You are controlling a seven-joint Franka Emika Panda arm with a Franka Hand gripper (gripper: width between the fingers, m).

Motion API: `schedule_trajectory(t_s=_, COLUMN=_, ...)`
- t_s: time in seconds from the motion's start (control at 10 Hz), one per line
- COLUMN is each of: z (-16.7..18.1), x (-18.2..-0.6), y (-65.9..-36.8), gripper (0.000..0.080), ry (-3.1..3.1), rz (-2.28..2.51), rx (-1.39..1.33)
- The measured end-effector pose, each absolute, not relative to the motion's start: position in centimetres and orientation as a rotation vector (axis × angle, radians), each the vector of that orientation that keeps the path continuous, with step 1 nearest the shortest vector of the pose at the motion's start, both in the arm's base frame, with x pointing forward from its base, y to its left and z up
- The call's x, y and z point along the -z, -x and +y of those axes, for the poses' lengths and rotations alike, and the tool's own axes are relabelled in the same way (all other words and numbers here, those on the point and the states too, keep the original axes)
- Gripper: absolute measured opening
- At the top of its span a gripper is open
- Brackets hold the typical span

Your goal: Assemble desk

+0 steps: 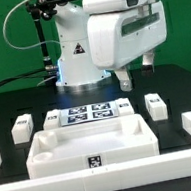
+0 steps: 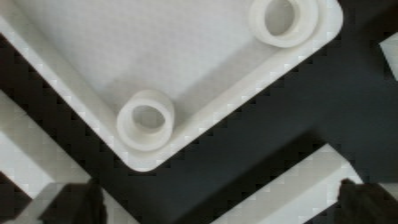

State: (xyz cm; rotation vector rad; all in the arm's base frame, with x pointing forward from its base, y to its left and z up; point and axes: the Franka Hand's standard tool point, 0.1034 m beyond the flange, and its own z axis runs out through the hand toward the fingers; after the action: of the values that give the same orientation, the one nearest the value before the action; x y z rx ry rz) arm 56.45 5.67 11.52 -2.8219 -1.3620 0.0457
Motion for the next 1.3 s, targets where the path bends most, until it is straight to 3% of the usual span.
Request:
schedule_trajectory(t_s=0.8, z=5.6, x=-11.5, y=-56.4, gripper=0.0649, ry=2.806, rz=-1.394, rx=-0.045)
schedule_trajectory(t_s=1.0, z=3.6, x=-11.0, y=-55.3, gripper=0.0649, ry=2.605, rz=-1.750, rx=-0.019)
schedule_trajectory(t_s=1.3, z=-0.1, x=-9.0, y=-53.0, gripper=0.0649, ry=2.308, rz=-2.117, rx=-0.013)
